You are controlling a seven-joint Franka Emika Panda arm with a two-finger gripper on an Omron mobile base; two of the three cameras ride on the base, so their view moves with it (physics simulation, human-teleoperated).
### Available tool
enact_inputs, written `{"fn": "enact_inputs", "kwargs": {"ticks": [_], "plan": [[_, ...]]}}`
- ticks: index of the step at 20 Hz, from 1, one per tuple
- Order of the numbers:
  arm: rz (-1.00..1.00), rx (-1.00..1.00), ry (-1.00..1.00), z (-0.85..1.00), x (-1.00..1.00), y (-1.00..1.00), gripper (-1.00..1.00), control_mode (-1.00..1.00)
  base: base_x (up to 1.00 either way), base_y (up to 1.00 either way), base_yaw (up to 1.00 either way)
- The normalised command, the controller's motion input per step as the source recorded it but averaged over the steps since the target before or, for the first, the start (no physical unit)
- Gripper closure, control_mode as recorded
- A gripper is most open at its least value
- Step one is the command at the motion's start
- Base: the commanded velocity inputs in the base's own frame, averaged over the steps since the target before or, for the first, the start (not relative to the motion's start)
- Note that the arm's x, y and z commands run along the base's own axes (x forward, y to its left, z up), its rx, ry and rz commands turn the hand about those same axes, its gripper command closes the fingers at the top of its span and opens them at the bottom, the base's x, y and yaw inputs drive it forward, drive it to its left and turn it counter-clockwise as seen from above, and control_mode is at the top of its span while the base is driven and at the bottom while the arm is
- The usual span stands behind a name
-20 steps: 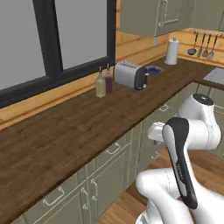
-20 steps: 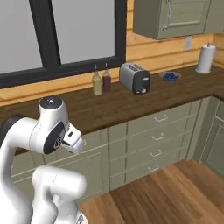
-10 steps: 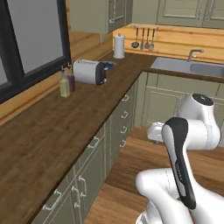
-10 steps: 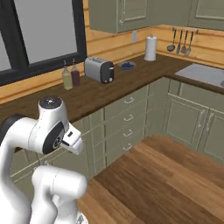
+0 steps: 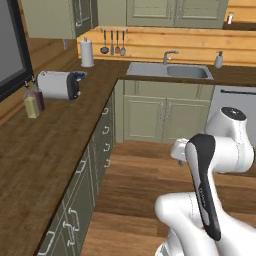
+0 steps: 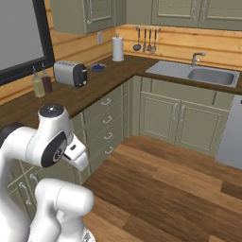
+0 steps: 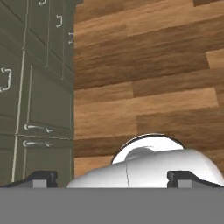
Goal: Take a straw from the drawer in front and place it inside the glass cup on the dining counter.
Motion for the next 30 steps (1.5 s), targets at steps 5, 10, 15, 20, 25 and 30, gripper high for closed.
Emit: {"fn": "enact_inputs", "kwargs": {"ticks": [5, 10, 15, 20, 25, 30], "plan": [[-0.31, 0.01, 0.00, -0.04, -0.17, 0.02, -1.00, -1.00, 0.00, 0.00, 0.00], [-0.01, 0.00, 0.07, 0.00, 0.67, 0.17, -1.00, -1.00, 0.00, 0.00, 0.00], [0.03, 0.05, 0.40, -0.20, 1.00, 0.27, -1.00, -1.00, 0.00, 0.00, 0.00], [0.25, 0.49, 0.38, -0.67, 0.84, 0.05, -1.00, -1.00, 0.00, 0.00, 0.00], [0.42, 0.72, 0.12, -0.77, 0.65, 0.16, -1.00, -1.00, 0.00, 0.00, 0.00], [0.34, 0.64, 0.00, -0.60, 0.63, 0.45, -1.00, -1.00, 0.00, 0.00, 0.00]]}}
